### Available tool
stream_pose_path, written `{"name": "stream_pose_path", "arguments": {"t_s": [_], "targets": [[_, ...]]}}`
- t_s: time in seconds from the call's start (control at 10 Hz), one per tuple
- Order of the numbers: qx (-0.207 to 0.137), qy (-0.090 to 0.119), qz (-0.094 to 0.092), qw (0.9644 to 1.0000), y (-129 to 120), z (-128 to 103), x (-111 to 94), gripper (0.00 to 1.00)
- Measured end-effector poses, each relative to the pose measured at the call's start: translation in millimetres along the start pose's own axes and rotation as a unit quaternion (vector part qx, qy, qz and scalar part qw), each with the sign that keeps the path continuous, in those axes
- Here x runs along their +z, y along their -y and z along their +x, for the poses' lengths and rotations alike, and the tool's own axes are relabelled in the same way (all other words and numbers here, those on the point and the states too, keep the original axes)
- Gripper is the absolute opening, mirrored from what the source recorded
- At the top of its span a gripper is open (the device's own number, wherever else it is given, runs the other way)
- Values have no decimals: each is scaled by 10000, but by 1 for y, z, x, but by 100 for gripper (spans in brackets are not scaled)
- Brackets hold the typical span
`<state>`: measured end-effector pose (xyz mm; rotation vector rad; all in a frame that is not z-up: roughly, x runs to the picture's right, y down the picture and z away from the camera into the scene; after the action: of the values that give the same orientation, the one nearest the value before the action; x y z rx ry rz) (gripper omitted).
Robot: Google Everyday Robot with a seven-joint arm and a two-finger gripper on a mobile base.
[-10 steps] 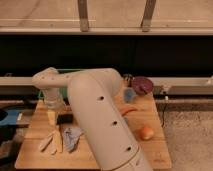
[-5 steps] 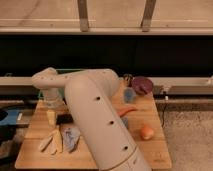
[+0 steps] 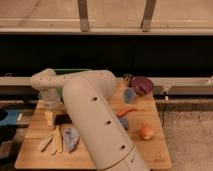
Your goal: Place eraser in metal cup
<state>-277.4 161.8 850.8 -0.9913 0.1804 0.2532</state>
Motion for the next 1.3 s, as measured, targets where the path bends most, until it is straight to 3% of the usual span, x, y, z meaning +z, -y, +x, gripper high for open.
{"name": "stream_pose_path", "arguments": {"t_s": [0.4,0.9,1.3], "targets": [[-313,411,-116,9986,-12,-8,-6,80],[-399,412,-129,9983,-17,-11,-3,80],[-282,420,-253,9984,-9,-4,4,80]]}}
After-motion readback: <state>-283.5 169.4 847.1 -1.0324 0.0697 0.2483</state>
